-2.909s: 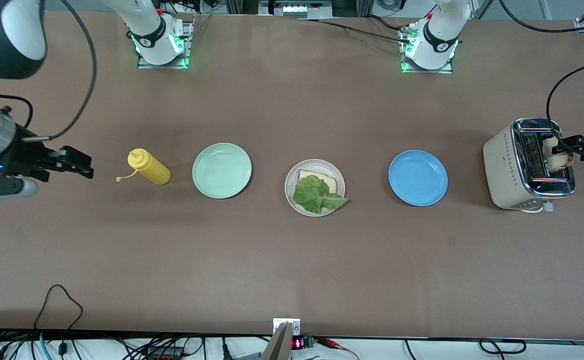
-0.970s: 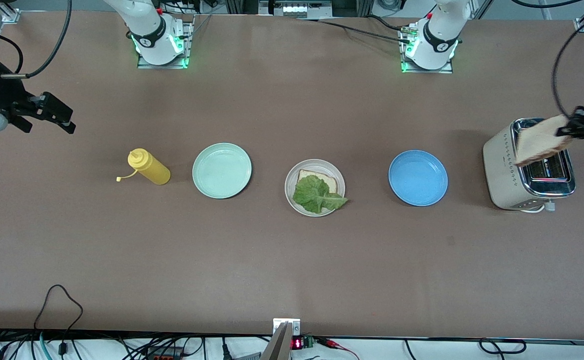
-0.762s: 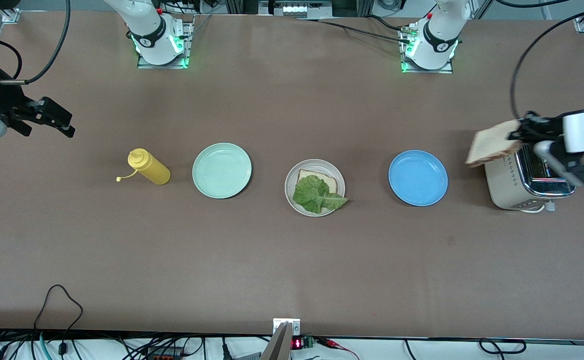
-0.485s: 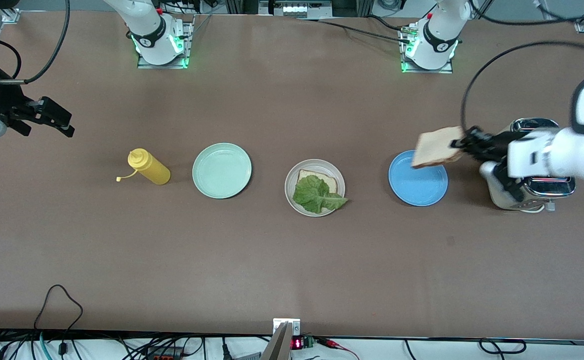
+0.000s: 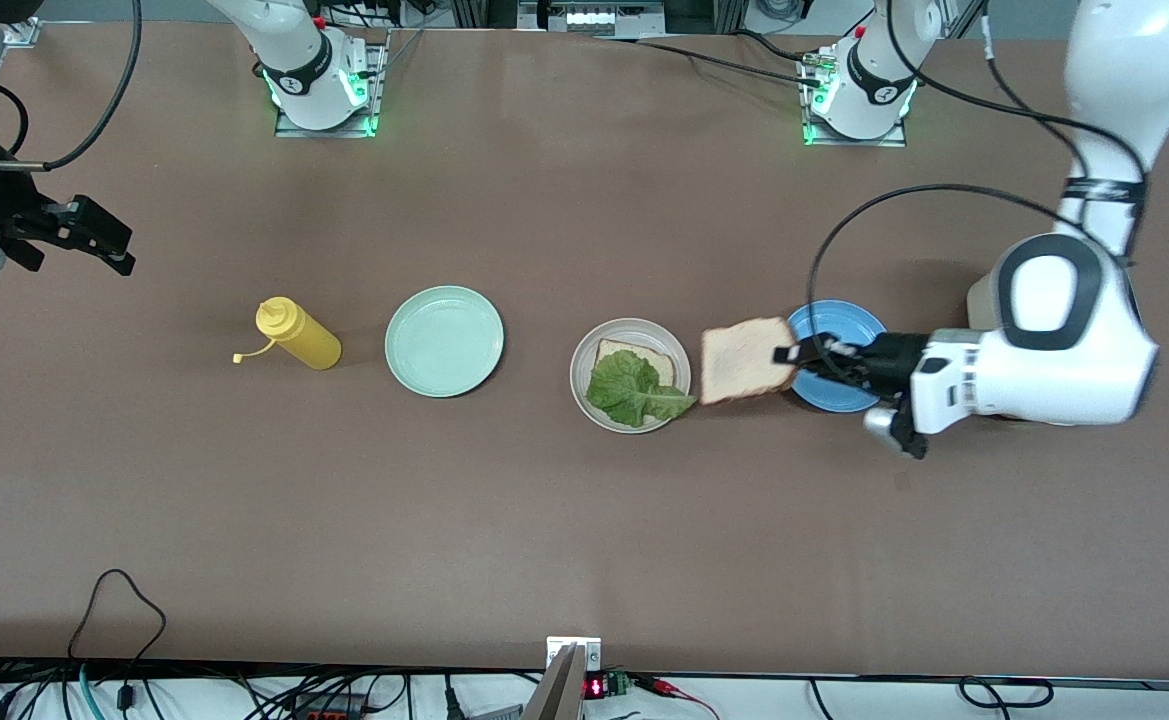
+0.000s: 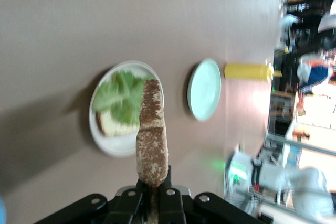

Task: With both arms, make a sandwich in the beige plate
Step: 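Carry the toast slice over the lettuce on the beige plate, then lower the toast onto the lettuce and open the left gripper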

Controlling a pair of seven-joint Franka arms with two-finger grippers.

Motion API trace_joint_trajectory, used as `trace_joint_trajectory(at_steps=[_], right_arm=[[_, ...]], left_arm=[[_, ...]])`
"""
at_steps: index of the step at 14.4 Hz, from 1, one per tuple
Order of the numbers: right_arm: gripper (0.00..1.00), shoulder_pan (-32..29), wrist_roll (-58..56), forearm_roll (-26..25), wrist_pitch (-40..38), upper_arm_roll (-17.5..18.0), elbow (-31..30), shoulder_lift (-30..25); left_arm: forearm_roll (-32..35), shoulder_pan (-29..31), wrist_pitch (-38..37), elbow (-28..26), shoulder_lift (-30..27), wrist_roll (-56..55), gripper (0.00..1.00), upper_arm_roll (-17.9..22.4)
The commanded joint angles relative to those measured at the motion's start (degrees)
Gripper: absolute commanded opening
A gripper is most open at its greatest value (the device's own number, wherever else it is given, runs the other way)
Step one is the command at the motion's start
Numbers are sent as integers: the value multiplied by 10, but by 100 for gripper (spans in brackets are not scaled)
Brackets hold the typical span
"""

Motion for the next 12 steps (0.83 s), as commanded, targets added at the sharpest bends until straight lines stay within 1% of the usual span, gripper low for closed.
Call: trace_joint_trajectory(at_steps=[1,3,5,6,9,10,12], right_arm=[[100,1,1,-4,-11,-2,10,2],[100,0,1,-4,-11,-2,10,1],[100,0,1,-4,-11,-2,11,1],[100,0,0,-4,-11,-3,11,1],[100,1,0,4,-11,-2,10,0],[100,0,-2,17,-11,-3,11,-1],[100,1,-5,24,-13,-3,12,-5]], left_arm=[[-68,-48,111,-42,7,-8,1,1],[-98,-82,206,-82,8,-7,1,1],[-106,-113,267,-104,19,-7,1,1],[-117,-123,284,-112,24,-6,1,1],[-199,-130,294,-122,38,23,1,1],[-212,-134,296,-127,39,40,1,1],[-227,-134,300,-129,49,67,1,1]])
